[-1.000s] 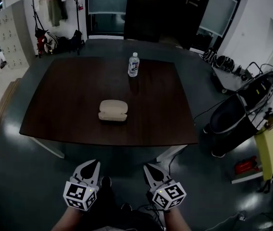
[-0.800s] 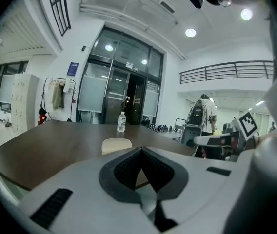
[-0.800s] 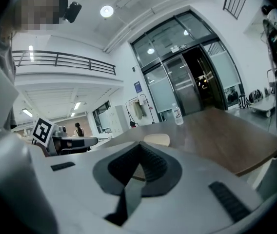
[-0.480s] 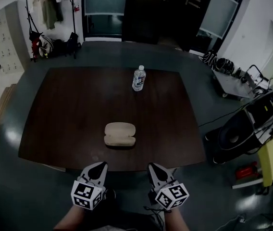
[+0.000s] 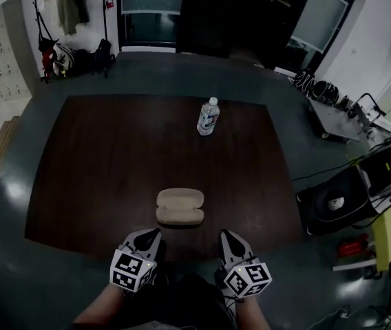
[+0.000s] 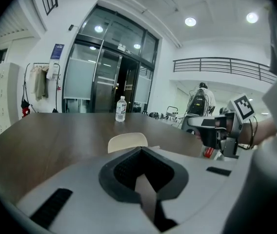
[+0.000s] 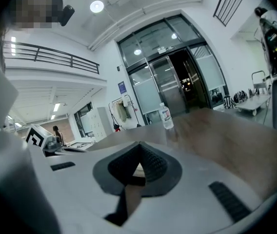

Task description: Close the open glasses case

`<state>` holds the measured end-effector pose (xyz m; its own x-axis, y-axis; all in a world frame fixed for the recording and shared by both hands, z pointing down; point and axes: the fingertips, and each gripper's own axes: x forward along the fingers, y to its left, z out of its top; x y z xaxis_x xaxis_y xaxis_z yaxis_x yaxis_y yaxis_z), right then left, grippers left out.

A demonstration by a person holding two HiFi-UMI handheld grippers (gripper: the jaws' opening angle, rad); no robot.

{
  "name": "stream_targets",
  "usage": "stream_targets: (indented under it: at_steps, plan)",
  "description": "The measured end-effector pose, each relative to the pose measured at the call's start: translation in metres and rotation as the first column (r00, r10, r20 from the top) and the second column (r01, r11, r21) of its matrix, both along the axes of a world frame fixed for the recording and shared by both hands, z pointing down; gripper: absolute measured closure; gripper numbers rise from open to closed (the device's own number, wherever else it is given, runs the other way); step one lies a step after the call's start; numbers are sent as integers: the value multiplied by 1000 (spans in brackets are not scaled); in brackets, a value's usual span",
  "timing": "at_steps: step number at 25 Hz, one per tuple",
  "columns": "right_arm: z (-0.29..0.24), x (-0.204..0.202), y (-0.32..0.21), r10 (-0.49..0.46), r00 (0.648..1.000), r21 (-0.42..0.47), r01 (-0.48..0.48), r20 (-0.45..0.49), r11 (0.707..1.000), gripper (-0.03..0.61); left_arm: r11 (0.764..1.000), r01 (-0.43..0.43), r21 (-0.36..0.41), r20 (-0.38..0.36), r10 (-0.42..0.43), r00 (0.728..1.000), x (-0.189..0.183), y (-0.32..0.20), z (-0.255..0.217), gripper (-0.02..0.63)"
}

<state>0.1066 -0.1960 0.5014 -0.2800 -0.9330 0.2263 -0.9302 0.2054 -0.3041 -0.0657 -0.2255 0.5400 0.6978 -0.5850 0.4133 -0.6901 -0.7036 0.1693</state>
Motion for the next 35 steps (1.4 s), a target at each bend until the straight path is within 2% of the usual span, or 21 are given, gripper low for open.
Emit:
stream_targets:
  at_steps: [7, 14, 19, 24, 32, 35]
  plan:
    - [11, 10, -44, -54, 999, -28, 54, -4, 998, 589, 997, 45, -65, 41, -42, 998, 16, -38, 29, 617]
    - [11, 9, -94, -133, 988, -50, 129, -81, 990, 589, 992, 98, -76, 158, -85, 984, 21, -68, 61, 617]
    - [17, 7, -113, -172, 974, -71, 164, -146, 984, 589, 986, 109, -125, 169, -87, 982, 20, -61, 75, 617]
    - [25, -1, -123, -195, 972, -86, 185, -131, 979, 589, 981, 104, -166, 177, -74, 981, 24, -47, 92, 617]
    - [57, -19, -145, -237, 967, -231, 212, -90, 950, 589, 979, 105, -175, 148, -79, 986, 23, -40, 97, 617]
    - [70, -28, -146, -275, 953, -269, 233, -130, 935, 589, 981, 118, -155, 148, -95, 984, 18, -41, 94, 617]
